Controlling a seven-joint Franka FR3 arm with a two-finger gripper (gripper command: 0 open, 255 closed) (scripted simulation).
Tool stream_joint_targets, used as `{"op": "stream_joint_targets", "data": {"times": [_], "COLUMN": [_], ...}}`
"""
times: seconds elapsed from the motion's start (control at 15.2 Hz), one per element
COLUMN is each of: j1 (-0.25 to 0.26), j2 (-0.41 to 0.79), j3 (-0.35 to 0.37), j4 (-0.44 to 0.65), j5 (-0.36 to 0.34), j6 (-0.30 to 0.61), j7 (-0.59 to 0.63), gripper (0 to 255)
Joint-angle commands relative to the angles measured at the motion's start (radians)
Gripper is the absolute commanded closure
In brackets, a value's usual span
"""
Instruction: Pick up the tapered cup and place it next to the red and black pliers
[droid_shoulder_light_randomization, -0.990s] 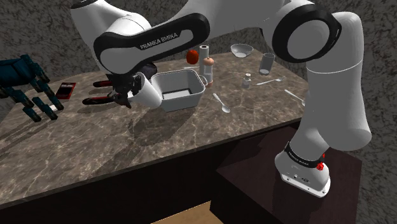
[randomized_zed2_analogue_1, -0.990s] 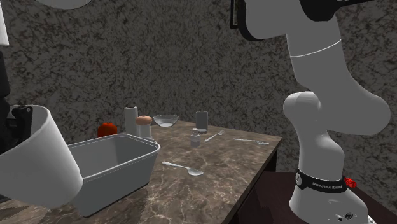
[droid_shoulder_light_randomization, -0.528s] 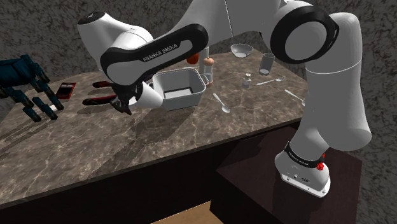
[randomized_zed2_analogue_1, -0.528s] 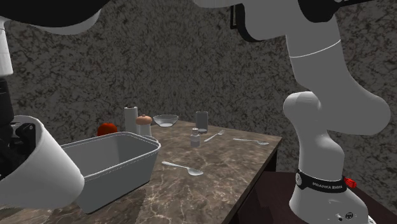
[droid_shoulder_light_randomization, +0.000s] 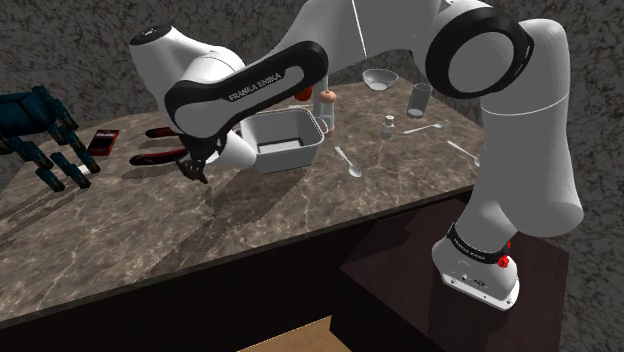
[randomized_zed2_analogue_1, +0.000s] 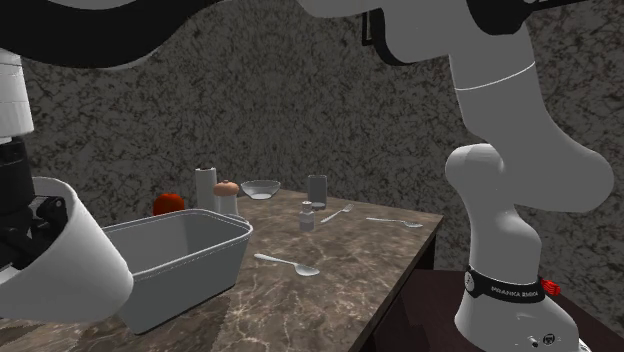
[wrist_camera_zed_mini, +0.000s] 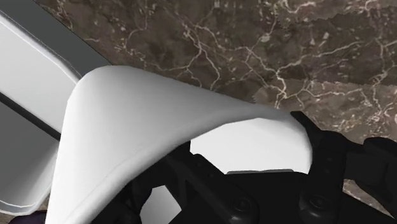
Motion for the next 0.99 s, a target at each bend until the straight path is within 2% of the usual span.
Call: {"op": "stream_joint_targets", "data": {"times": [0.0, 0.2, 0.26, 0.53, 0.92], "j1": [-0.015, -0.021, -0.007, 0.005, 0.005], "j2": [0.005, -0.005, 0.024, 0.002, 0.002], "j3": [-0.013, -0.014, -0.010, -0.005, -0.005], "j4": [-0.036, -0.047, 0.010, 0.103, 0.103], "j5": [-0.002, 0.000, -0.002, 0.005, 0.005], "j6": [-0.002, 0.000, -0.031, -0.145, -0.145], "j7": [-0.002, -0.009, 0.003, -0.004, -0.004], "gripper": [0, 0, 0, 0, 0]}}
